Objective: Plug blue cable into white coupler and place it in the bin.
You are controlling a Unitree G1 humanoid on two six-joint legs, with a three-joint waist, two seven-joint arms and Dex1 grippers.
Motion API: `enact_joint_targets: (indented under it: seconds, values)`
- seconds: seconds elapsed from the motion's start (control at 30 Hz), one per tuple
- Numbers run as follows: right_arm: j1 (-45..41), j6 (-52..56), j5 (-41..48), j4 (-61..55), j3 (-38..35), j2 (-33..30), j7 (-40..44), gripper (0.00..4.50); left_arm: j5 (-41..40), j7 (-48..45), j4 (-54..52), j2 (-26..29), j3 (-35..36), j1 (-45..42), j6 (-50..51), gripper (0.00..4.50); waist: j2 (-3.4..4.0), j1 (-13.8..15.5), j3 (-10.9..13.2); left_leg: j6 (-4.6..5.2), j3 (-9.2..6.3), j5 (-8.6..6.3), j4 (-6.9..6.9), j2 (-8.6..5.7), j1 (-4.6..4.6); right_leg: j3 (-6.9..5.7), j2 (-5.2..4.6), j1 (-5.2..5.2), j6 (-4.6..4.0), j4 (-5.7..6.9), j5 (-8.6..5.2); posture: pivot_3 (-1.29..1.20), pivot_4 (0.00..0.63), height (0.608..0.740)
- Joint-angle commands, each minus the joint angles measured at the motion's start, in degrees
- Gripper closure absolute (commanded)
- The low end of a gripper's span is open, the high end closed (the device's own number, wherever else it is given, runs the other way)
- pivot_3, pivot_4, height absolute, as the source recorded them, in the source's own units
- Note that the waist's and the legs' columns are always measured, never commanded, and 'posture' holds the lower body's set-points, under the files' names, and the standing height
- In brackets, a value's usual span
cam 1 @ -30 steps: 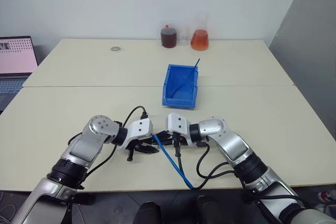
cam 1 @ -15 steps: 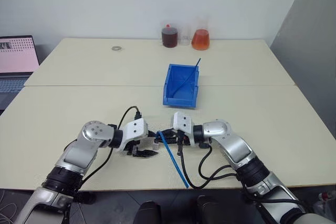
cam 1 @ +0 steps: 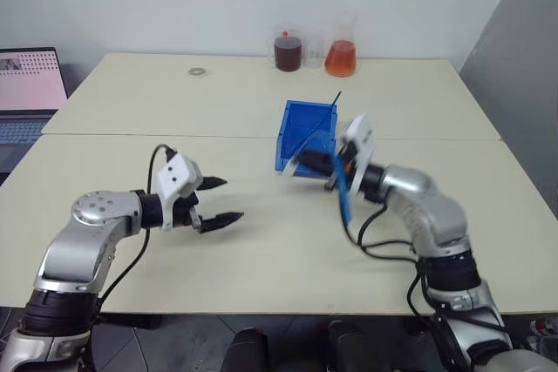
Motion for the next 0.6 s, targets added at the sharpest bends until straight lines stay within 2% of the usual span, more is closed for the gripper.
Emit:
enact_joint_targets:
  seconds: [0.03,0.1,0.23,0.3,0.37,0.4,0.6]
  values:
    - [-7.8,3.3,2.9,7.9,-5.9,1.0,-6.3,4.43,-0.4,2.9,0.3,-1.4,-0.6,-5.3,1.8,0.00,0.00,0.0,0.0,0.00,0.02,0.00,0.00,0.01,0.00,-0.02,0.01,0.00,0.00,0.00,0.00,0.00,0.150,0.740]
    - [-12.7,2.9,2.8,16.6,-7.6,1.7,-8.2,4.43,0.2,3.5,1.9,-2.6,-2.1,-8.3,1.6,0.00,-0.01,-0.1,0.0,0.00,0.06,0.00,0.00,0.02,0.00,-0.02,0.04,-0.01,-0.01,0.01,0.01,0.00,0.150,0.740]
    - [-22.2,1.1,-0.7,36.2,-5.9,1.3,-7.9,4.43,2.2,3.2,4.8,-3.4,-5.2,-11.8,-0.4,0.00,0.00,-0.4,0.0,0.00,0.19,0.00,-0.07,0.03,-0.04,0.11,0.08,-0.11,-0.10,0.00,0.05,0.00,0.150,0.740]
    - [-26.6,0.7,-2.4,45.7,-5.2,0.9,-7.8,3.72,2.9,3.1,5.9,-3.7,-6.2,-13.1,-1.2,0.00,0.01,-0.7,0.1,0.01,0.27,0.00,-0.08,0.03,-0.07,0.17,0.07,-0.15,-0.30,-0.02,0.16,0.00,0.150,0.740]
    - [-30.4,-1.1,-4.1,53.1,-4.9,0.1,-7.8,3.34,3.4,2.9,6.9,-4.1,-7.1,-14.3,-2.1,0.00,-0.01,-0.7,0.1,0.01,0.29,0.00,-0.13,0.04,-0.16,0.15,0.07,-0.20,-0.33,-0.14,0.17,0.00,0.150,0.740]
    - [-32.0,-2.0,-4.7,55.9,-5.0,-0.3,-8.0,3.01,3.5,2.7,7.1,-4.2,-7.4,-14.7,-2.3,0.00,0.00,-0.7,0.1,0.01,0.29,-0.01,-0.12,0.05,-0.19,0.14,0.06,-0.20,-0.33,-0.19,0.17,0.00,0.150,0.740]
    - [-38.4,-5.3,-7.2,64.4,-5.1,-2.8,-8.2,1.50,4.7,2.0,7.9,-4.1,-8.5,-15.4,-3.9,0.00,0.00,-0.5,0.2,0.03,0.49,-0.02,-0.11,0.04,-0.59,0.05,-0.21,-0.45,-0.28,-0.28,0.15,0.00,0.150,0.740]
